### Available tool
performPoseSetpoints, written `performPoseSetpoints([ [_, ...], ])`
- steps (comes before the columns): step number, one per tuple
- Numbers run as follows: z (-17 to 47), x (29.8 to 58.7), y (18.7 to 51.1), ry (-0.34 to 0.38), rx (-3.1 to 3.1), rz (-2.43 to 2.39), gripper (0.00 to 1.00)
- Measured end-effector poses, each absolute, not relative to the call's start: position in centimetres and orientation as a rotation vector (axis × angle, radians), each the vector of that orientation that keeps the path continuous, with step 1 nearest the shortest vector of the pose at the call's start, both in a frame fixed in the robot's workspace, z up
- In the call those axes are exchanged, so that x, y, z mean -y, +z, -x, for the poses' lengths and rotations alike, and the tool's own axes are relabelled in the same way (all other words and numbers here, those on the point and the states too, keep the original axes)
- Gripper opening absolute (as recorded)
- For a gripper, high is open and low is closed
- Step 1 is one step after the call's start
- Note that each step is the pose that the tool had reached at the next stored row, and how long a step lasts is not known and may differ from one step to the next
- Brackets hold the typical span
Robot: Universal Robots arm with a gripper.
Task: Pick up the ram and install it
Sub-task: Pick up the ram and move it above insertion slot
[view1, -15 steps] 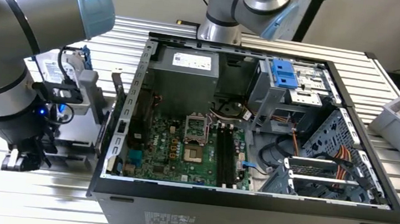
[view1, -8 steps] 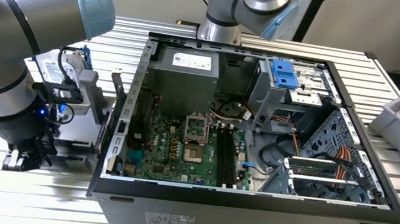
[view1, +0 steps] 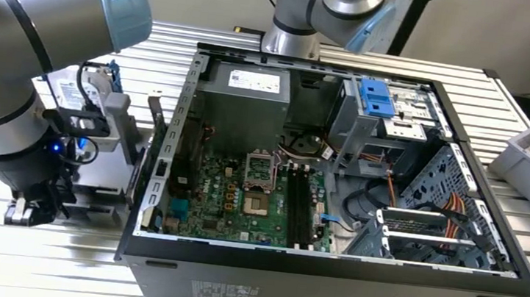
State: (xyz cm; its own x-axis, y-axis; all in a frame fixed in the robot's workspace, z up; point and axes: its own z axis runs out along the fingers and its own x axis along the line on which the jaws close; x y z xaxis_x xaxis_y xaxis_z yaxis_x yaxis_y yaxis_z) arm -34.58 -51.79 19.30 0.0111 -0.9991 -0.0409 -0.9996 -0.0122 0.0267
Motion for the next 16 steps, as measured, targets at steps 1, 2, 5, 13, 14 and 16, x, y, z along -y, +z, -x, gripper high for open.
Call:
performPoseSetpoints([
  [1, 34.58, 51.79, 19.29, 0.083, -2.197, 2.223, 1.0],
  [2, 34.58, 51.79, 19.28, 0.088, -2.195, 2.221, 1.0],
  [5, 34.58, 51.79, 19.27, 0.087, -2.196, 2.221, 1.0],
  [13, 34.58, 51.87, 19.15, 0.085, -2.198, 2.224, 1.0],
  [14, 34.58, 51.87, 19.14, 0.085, -2.198, 2.224, 1.0],
  [16, 34.58, 51.87, 19.1, 0.085, -2.198, 2.224, 1.0],
])
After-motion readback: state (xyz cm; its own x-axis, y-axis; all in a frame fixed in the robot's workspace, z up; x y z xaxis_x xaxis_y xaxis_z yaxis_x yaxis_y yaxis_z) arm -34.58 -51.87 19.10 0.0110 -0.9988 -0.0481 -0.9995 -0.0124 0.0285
